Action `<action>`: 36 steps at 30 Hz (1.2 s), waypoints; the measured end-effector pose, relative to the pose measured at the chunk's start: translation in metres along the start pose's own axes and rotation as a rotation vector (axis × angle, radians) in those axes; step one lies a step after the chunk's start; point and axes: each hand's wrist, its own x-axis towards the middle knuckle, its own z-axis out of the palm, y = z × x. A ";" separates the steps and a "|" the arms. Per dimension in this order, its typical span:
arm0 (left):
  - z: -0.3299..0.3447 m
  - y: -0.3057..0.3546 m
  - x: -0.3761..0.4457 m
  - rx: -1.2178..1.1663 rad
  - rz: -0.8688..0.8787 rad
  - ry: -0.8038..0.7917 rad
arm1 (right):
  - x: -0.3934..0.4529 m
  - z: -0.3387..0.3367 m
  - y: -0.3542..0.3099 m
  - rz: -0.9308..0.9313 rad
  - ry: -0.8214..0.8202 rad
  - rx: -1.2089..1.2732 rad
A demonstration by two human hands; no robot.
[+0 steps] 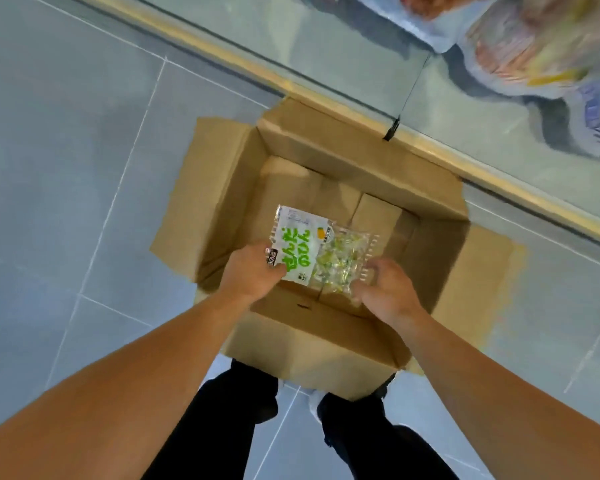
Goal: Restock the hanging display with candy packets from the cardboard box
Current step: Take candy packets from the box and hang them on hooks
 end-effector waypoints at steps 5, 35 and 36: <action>0.049 -0.026 0.080 -0.105 -0.142 -0.013 | 0.074 0.044 0.036 0.166 0.023 0.212; -0.083 0.097 -0.148 -0.275 0.303 0.133 | -0.163 -0.080 0.015 0.112 0.035 0.573; -0.090 0.108 -0.160 -0.238 0.363 0.133 | -0.174 -0.089 0.010 0.074 0.036 0.549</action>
